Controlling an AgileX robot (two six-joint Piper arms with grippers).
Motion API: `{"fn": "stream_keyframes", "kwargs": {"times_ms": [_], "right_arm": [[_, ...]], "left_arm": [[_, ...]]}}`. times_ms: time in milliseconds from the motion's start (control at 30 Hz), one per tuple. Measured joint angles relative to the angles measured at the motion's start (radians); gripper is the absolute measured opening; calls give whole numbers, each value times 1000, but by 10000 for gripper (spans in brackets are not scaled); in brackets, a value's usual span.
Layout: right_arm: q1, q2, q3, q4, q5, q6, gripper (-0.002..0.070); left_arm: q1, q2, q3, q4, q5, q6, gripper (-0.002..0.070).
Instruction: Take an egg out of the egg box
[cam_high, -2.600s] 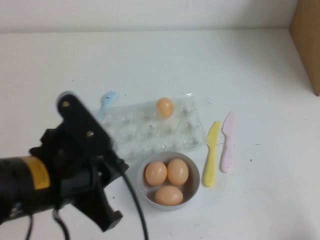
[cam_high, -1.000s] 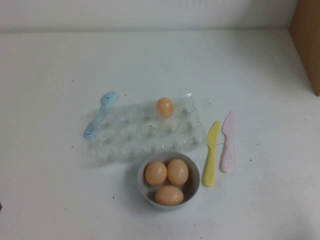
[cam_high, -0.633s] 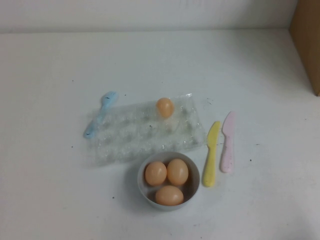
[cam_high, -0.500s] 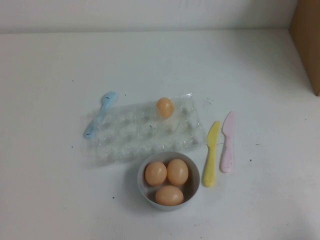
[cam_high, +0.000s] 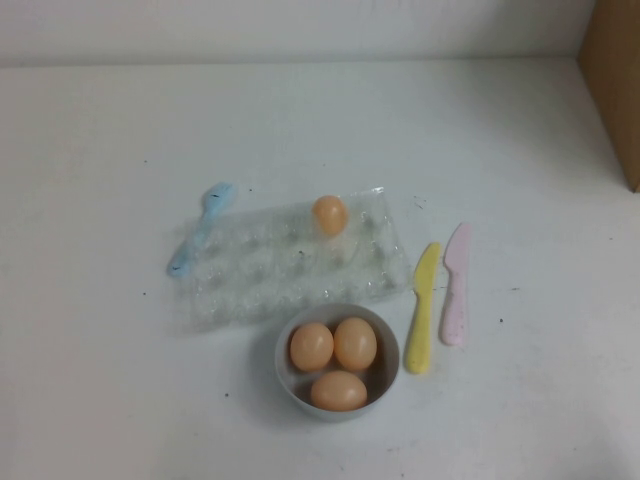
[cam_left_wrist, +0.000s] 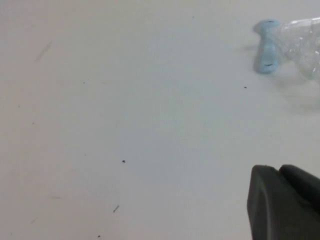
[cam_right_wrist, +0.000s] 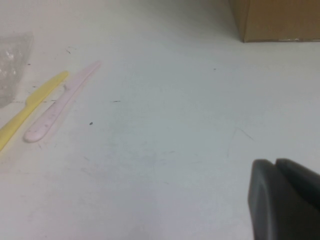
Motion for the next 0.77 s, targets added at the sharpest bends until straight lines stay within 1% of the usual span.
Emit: {"fn": "stream_keyframes", "kwargs": {"times_ms": [233,767], "right_arm": [[0,0,0,0,0,0,-17],[0,0,0,0,0,0,-17]], "left_arm": [[-63,0,0,-9,8,34,-3],[-67,0,0,-10,9,35,-3]]}}
